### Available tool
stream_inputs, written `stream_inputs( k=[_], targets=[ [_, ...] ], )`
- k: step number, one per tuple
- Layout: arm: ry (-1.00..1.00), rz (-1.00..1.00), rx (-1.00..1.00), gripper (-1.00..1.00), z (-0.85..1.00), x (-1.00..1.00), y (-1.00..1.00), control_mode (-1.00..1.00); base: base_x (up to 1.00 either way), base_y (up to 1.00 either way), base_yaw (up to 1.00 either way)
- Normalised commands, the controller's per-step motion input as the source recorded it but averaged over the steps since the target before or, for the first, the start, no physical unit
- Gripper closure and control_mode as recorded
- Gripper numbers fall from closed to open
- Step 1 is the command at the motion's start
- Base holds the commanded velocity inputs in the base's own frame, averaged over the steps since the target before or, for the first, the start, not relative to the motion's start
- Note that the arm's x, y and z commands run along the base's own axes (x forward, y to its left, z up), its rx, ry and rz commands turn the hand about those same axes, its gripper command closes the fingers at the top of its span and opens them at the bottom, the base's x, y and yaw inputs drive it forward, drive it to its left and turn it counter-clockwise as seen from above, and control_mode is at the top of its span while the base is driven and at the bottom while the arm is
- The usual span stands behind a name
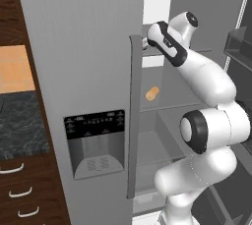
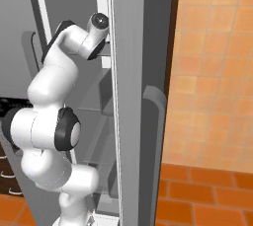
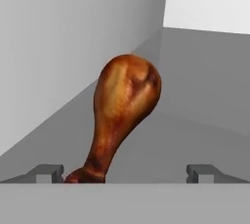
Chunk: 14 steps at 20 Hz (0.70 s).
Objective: Place one squash and one chicken drumstick in each tupperware on the nearby counter, to pack two identical lunches.
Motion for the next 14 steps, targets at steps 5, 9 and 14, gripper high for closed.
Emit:
stream_inputs(
  k=[5,9,14],
  targets=[
    [0.03,0.00,-0.01,-1.00,-0.19,0.45,0.00,-1.00,0.00,0.00,0.00],
    [0.03,0.00,0.00,-1.00,-0.11,0.47,-0.02,-1.00,0.00,0.00,0.00],
    [0.00,0.00,0.00,-1.00,-0.20,0.13,-0.47,-1.00,0.00,0.00,0.00]
  ],
)
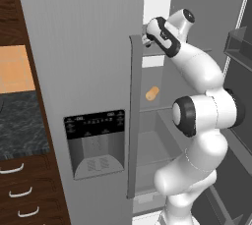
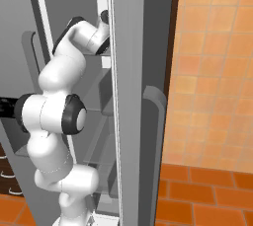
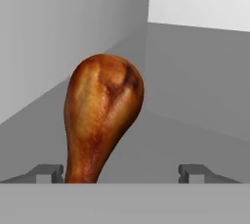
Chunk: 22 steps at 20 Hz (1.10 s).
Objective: Place one squash and one chicken drumstick in each tupperware on the nearby counter, to pack two identical lunches.
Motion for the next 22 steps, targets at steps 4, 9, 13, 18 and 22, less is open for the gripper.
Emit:
stream_inputs(
  k=[4,9,13,18,22],
  targets=[
    [0.00,0.00,-0.03,-1.00,-0.11,0.00,-0.40,-1.00,0.00,0.00,0.00],
    [0.00,0.00,-0.12,1.00,-0.09,0.01,0.00,-1.00,0.00,0.00,0.00],
    [0.02,0.00,-0.04,1.00,-0.23,0.00,-0.01,-1.00,0.00,0.00,0.00],
    [0.15,0.00,0.00,1.00,-0.28,-0.14,-0.11,-1.00,0.00,0.00,0.00],
    [0.04,0.00,0.00,1.00,-0.13,-0.15,0.00,-1.00,0.00,0.00,0.00]
  ],
)
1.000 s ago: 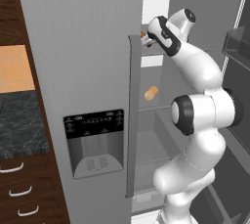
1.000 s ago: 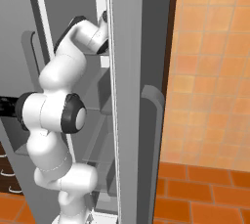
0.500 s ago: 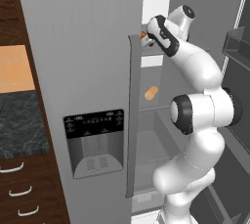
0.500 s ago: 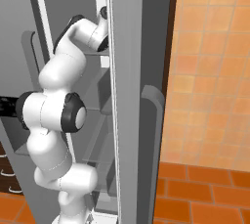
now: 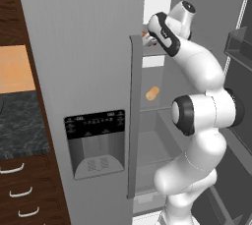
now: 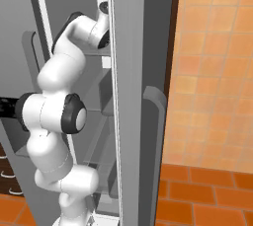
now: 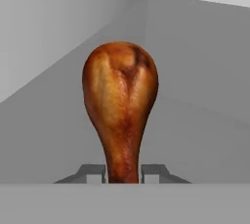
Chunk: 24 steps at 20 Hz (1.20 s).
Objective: Place one squash and one chicken drumstick in each tupperware on the nearby counter, to pack two identical lunches.
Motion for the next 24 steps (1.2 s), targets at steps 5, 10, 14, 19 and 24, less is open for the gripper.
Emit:
stream_inputs(
  k=[5,10,14,19,24],
  targets=[
    [-0.06,0.00,-0.02,1.00,-0.07,-0.63,0.00,-1.00,0.00,0.00,0.00],
    [-0.40,-0.01,-0.10,1.00,-0.04,-1.00,0.00,-1.00,0.00,0.00,0.00],
    [-0.14,-0.19,-0.01,1.00,0.11,-1.00,-0.03,-1.00,0.00,0.00,0.00],
    [0.02,-0.15,0.02,1.00,0.53,-1.00,-0.04,-1.00,0.00,0.00,0.00],
    [0.00,-0.07,0.02,1.00,0.12,-1.00,-0.11,-1.00,0.00,0.00,0.00]
  ],
)
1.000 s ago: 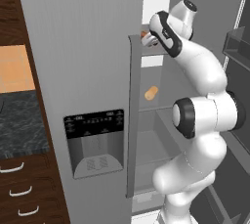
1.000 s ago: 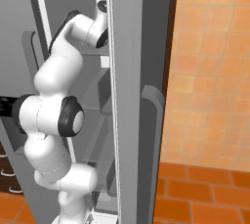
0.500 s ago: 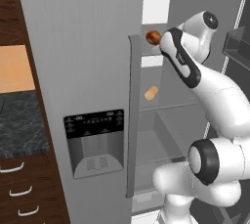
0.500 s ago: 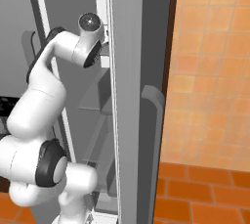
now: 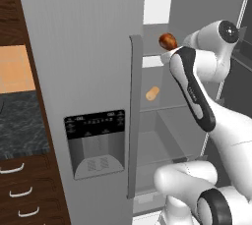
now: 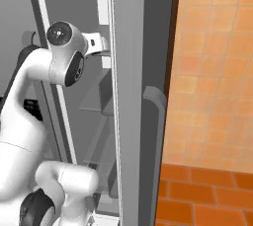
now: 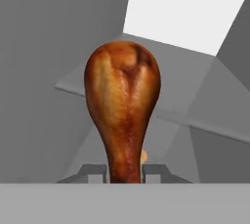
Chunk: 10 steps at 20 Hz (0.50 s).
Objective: Place one squash and one chicken drumstick in each tupperware on the nearby counter, to pack two identical lunches.
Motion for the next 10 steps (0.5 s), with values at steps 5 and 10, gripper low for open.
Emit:
stream_inputs(
  k=[5,10],
  targets=[
    [0.00,-0.02,0.00,1.00,0.00,-1.00,-0.08,-1.00,0.00,0.00,0.00],
    [0.00,0.00,0.00,1.00,-0.01,-0.40,0.00,1.00,-0.60,0.14,0.00]
  ],
)
